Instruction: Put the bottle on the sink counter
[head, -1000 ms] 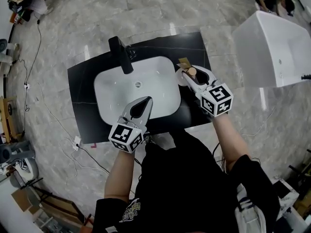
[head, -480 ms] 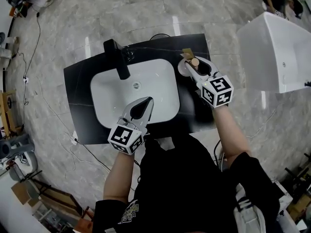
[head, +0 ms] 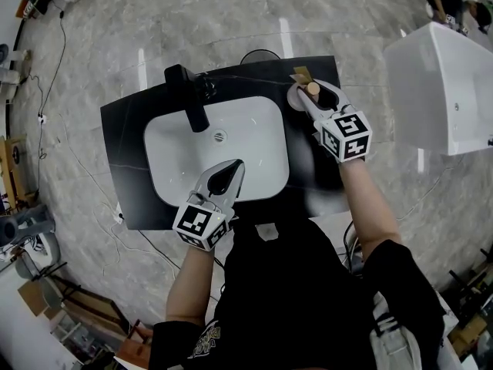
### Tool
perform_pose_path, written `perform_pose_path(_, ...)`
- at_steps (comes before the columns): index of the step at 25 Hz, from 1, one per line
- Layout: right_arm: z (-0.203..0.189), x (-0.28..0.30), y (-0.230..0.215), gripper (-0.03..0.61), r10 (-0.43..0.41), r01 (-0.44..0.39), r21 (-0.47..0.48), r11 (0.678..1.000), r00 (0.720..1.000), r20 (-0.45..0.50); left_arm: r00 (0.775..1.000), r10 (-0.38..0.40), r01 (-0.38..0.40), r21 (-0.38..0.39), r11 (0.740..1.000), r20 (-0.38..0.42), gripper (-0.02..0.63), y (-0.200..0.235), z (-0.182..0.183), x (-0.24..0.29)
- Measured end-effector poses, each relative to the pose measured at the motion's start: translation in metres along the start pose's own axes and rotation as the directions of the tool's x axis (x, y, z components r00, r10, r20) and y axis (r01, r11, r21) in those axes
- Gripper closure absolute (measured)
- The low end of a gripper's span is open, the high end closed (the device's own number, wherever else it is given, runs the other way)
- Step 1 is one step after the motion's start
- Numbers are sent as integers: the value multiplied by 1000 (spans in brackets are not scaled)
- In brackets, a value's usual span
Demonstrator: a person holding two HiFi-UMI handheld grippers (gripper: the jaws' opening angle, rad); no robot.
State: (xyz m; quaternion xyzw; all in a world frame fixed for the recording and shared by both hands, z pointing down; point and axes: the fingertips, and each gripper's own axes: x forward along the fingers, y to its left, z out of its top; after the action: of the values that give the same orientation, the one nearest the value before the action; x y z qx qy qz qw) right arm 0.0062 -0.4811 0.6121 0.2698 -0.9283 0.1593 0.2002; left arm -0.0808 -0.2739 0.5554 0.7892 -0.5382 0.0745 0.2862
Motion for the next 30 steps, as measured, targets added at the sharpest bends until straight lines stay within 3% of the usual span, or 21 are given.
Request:
perform_pose_path(23,-4,24,1,413,-6,8,-109,994,1000,17,999,38,-39,-44,998,-4,614,11,-16,-10)
perform_pose_path(30,-5,25,4,404,-1,3,-99,995,1000,17,999,49,-49,-37,998,0,614,11,-14,-20)
